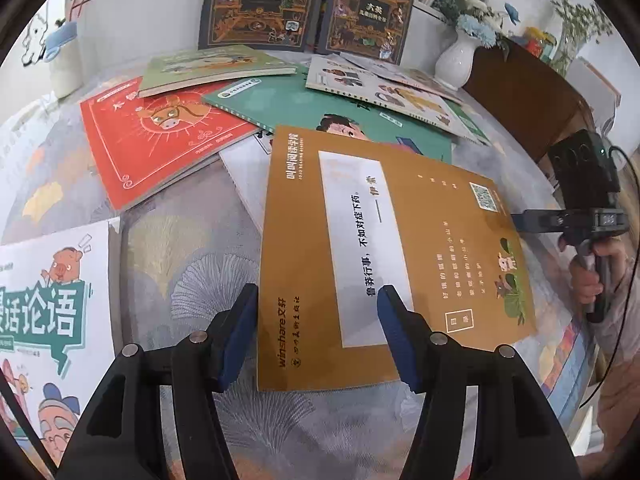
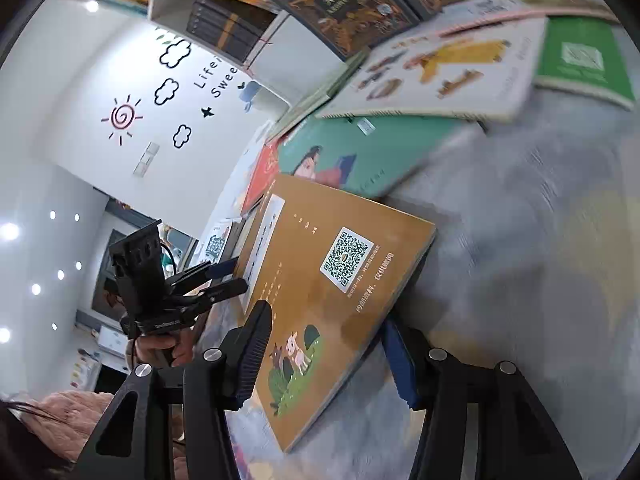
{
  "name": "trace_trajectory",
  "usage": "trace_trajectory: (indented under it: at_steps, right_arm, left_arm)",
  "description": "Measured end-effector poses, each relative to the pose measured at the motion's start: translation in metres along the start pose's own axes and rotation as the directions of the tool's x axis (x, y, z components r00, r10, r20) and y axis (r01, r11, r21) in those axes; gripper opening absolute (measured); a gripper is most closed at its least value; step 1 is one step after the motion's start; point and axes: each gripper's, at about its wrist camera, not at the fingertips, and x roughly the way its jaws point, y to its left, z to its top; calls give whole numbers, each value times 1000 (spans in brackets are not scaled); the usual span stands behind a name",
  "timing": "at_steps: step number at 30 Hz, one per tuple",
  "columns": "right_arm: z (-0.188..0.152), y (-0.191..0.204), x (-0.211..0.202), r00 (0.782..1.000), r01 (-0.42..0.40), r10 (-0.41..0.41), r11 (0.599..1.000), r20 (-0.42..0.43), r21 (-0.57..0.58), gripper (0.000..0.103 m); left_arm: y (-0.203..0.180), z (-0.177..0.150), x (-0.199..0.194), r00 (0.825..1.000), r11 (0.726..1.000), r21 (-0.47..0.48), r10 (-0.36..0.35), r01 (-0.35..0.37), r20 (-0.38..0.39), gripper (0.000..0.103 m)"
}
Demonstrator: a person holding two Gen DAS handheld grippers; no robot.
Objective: Organize books
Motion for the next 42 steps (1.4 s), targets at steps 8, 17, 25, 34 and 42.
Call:
trace_trajectory:
  at_steps: [8,17,25,34,42]
  right_arm:
    - [1,-12,-12,988,-69,56,994,142,89,14]
    - [56,83,-77,959,116,-94,991,269,-69,4]
    - [56,218,-101,902,392,-263,831,343,-395,8]
    - [-60,269,13,919,394,-301,696,254,-601,15]
    - [-134,245,76,856,478,-472,570,210,-668,20]
  left_arm:
    - [0,0,0,1000,1000,-4,7,-7,7,58]
    - [-3,8,-39,997,999,-19,35,-34,74,56]
    - [5,1,-96,979,999,-46,25,-16,205,58]
    - [12,-25,-113,979,998,-67,15,-1,203,58]
    - [17,-49,-109,986,994,-106,-10,28,167,58]
